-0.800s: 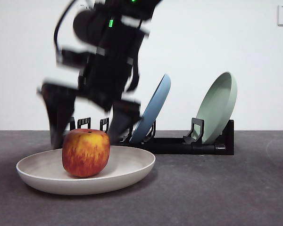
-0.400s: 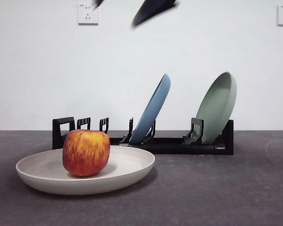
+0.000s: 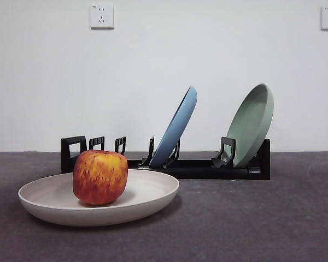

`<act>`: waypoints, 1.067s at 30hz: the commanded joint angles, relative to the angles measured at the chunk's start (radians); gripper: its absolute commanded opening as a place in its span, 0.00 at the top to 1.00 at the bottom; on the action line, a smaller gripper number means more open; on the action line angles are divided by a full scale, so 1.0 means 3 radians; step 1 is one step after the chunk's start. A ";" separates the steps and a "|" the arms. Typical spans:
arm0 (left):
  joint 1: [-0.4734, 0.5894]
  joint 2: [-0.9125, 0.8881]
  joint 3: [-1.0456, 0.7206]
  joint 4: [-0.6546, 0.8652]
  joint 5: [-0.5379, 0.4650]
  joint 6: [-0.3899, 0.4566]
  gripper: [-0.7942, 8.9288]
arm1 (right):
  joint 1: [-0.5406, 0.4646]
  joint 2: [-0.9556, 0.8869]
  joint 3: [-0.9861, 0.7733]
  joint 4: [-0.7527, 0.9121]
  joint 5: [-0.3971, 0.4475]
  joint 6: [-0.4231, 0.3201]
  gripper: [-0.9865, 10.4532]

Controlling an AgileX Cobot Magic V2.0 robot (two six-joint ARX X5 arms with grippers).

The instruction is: Take the yellow plate from the plate rack,put the plate on the table,take the apple from the table,put the apple in the plate

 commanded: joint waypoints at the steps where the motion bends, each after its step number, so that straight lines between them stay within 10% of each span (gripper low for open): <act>1: 0.0437 -0.0031 -0.0027 -0.0060 0.0375 -0.0006 0.93 | -0.0120 -0.0234 -0.0399 0.0186 0.0005 0.0064 0.93; 4: 0.0842 -0.0116 -0.0140 0.0048 0.0839 -0.0100 0.93 | -0.0188 -0.0617 -0.1040 0.0567 0.0200 0.0234 0.93; 18: 0.1255 -0.1245 -0.2080 0.0860 0.0790 -0.0856 0.93 | -0.0182 -0.1932 -0.3193 0.1474 0.0819 0.0960 0.93; 32: 0.1255 -0.1598 -0.2375 0.0594 0.0665 -0.0882 0.92 | -0.0186 -0.2210 -0.3431 0.1438 0.0861 0.0959 0.93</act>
